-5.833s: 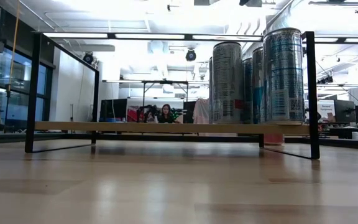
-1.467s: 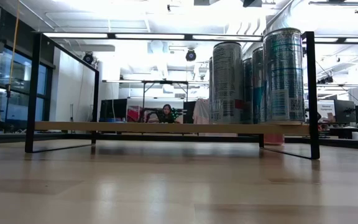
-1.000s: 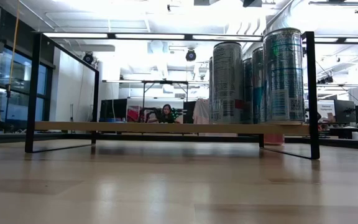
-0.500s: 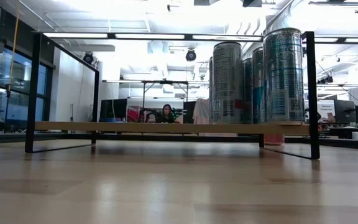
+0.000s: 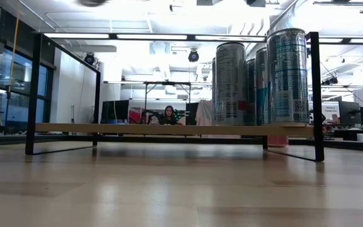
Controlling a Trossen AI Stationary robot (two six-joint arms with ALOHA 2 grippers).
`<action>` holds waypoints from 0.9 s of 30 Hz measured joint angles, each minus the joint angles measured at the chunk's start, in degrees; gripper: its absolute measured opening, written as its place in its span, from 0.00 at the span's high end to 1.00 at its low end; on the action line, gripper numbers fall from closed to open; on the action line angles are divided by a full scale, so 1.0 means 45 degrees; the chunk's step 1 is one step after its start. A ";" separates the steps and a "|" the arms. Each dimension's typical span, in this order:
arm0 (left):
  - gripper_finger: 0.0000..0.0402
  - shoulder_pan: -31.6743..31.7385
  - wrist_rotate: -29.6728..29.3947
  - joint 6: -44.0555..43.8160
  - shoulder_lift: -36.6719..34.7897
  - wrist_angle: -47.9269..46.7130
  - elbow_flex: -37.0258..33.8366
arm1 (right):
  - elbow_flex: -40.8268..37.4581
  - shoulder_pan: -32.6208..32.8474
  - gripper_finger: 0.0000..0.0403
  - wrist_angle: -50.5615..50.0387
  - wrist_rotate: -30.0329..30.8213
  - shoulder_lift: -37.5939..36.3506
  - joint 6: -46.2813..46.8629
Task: Place canned beverage on shelf
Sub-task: Put the black soda can aligned with the other black soda can on the shelf
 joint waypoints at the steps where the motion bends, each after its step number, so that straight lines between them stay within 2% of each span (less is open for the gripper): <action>1: 0.57 0.0471 0.0041 0.0693 0.0056 0.0049 0.0156 | 0.0000 0.0121 0.26 0.0004 -0.0022 0.0000 -0.0089; 7: 0.57 0.2792 -0.0005 0.4000 0.0167 -0.0042 0.0940 | 0.0000 0.1131 0.26 -0.0004 -0.0047 -0.0005 -0.0617; 11: 0.57 0.3806 -0.0632 0.5554 0.0177 -0.0256 0.1312 | 0.0000 0.1963 0.26 -0.0007 0.0133 -0.0062 -0.0492; 15: 0.57 0.4707 -0.0858 0.6385 0.0246 -0.0644 0.1260 | 0.0000 0.2584 0.26 -0.0010 0.0969 -0.0073 0.0112; 20: 0.57 0.5375 -0.0726 0.6999 0.1104 -0.2143 0.1221 | -0.0002 0.2974 0.26 -0.0010 0.1814 -0.0073 0.1030; 27: 0.57 0.5563 0.0404 0.8828 0.3226 -0.2053 0.1452 | -0.0002 0.3400 0.26 -0.0012 0.1891 -0.0073 0.1201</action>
